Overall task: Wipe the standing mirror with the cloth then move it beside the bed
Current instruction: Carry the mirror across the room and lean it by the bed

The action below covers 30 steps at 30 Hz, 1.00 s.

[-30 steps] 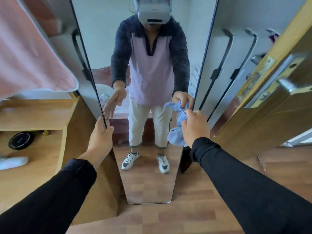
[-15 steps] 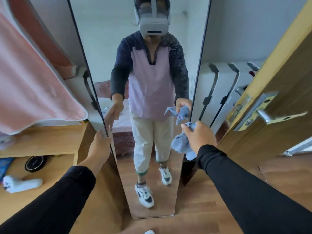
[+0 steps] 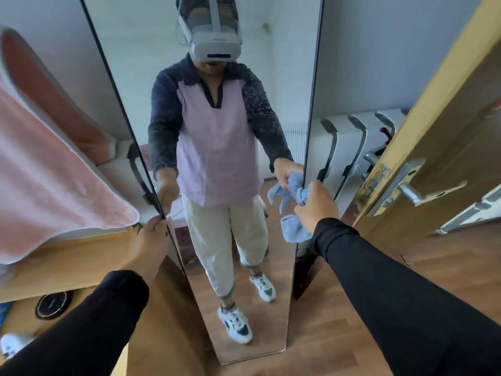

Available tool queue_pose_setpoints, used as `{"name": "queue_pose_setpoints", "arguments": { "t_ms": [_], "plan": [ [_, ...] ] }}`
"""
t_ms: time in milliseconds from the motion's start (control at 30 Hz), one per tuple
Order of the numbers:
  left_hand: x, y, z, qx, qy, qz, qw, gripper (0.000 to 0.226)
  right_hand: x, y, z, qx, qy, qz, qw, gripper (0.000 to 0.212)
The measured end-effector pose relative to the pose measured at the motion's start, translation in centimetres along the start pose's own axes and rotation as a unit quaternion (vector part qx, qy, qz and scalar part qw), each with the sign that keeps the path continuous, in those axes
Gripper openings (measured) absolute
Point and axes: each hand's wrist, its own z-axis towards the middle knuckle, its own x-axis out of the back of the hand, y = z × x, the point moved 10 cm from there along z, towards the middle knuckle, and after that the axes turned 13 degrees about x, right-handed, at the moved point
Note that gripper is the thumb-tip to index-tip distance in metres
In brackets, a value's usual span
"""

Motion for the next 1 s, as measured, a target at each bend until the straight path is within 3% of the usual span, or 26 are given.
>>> {"name": "queue_pose_setpoints", "arguments": {
  "t_ms": [133,267,433,567,733,867,1000],
  "plan": [
    [0.6,-2.9,4.9,0.039,-0.02,-0.056,0.997,0.032,-1.1,-0.4,0.3,0.011,-0.019,0.03,0.999,0.043],
    [0.1,-1.9,2.4,0.06,-0.048,-0.071,0.995,0.049,-1.2,0.4,1.0,-0.01,-0.004,0.086,0.996,0.014],
    [-1.2,-0.5,0.2,0.041,-0.085,-0.116,0.989,0.056,-1.3,1.2,1.8,-0.034,-0.003,0.149,0.988,0.018],
    [-1.2,-0.8,0.8,0.013,-0.085,-0.086,0.993,0.086,-1.4,1.0,1.5,-0.038,-0.012,0.157,0.987,0.017],
    [-1.7,-1.5,0.3,0.02,-0.1,-0.113,0.988,0.068,-1.1,1.9,0.0,-0.067,0.0,0.155,0.986,0.015],
    [-2.1,-1.8,-1.0,0.001,-0.107,-0.13,0.986,0.024,-0.1,2.3,-2.2,-0.08,0.015,0.169,0.982,0.016],
    [-2.2,-1.3,-4.3,-0.017,-0.116,-0.128,0.985,0.024,1.3,3.3,-5.3,-0.097,0.009,0.159,0.982,0.015]
  ]
}}
